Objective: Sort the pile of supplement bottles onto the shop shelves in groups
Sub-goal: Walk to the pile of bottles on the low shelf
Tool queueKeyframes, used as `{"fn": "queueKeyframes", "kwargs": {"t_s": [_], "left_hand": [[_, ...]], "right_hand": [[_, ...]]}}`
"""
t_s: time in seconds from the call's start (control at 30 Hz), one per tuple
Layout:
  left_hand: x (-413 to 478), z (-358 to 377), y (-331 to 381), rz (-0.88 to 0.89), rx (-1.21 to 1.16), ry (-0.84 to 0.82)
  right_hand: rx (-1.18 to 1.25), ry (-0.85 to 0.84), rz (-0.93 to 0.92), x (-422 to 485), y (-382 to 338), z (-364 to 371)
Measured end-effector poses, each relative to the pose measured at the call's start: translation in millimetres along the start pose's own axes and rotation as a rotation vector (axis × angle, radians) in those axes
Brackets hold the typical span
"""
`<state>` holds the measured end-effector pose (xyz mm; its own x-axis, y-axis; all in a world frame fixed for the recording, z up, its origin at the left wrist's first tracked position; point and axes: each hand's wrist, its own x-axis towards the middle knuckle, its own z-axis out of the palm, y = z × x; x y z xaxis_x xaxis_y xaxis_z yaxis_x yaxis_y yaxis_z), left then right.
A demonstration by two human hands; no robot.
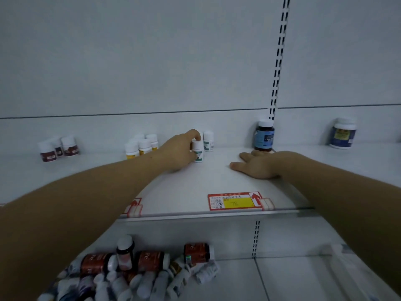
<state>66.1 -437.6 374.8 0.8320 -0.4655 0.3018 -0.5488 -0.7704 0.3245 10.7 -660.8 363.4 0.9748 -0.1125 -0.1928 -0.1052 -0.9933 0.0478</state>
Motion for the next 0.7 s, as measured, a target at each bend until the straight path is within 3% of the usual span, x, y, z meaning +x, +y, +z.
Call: {"fn": "queueKeyframes", "kwargs": {"t_s": [0.4,0.7], "left_hand": [[24.7,17.2,-6.4,-0.085,0.063,0.074],[0.5,-2.9,12.7,-0.174,0.031,0.004]], "right_hand": [[0.014,-0.006,-0.007,3.2,3.2,1.8],[0.043,0.008,-0.022,-3.1,1.7,0.7]]}}
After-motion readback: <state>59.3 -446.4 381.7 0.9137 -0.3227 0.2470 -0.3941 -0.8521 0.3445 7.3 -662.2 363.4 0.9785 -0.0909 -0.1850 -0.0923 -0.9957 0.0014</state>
